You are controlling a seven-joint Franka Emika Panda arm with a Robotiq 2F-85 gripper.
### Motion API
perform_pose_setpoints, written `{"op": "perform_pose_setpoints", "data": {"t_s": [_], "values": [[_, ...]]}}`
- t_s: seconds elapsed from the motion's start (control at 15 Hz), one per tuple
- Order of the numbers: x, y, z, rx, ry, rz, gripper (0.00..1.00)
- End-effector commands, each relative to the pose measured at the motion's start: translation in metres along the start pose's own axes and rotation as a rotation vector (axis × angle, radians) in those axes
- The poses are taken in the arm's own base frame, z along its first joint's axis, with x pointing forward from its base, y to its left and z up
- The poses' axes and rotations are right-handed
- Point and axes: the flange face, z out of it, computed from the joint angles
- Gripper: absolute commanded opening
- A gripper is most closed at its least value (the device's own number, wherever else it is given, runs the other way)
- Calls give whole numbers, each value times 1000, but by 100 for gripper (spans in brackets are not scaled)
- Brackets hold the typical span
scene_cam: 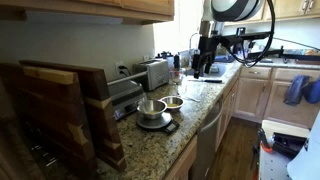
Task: Pick up the spoon and get one spoon of sugar from the bowl on the right and put in the bowl on the left
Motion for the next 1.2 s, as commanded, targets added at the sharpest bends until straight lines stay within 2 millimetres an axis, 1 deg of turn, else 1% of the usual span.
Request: {"op": "perform_pose_setpoints", "data": {"t_s": [0.0,0.33,0.47,0.6,0.67,0.87,1.13], "values": [[0,0,-1,0,-1,0,100],[2,1,0,3,-5,0,100],[9,5,-1,12,-16,1,100],[21,11,1,19,-26,0,100],[29,16,5,41,-53,-14,100],[51,32,19,36,-105,-47,100],[81,53,55,3,-160,-108,100]]}}
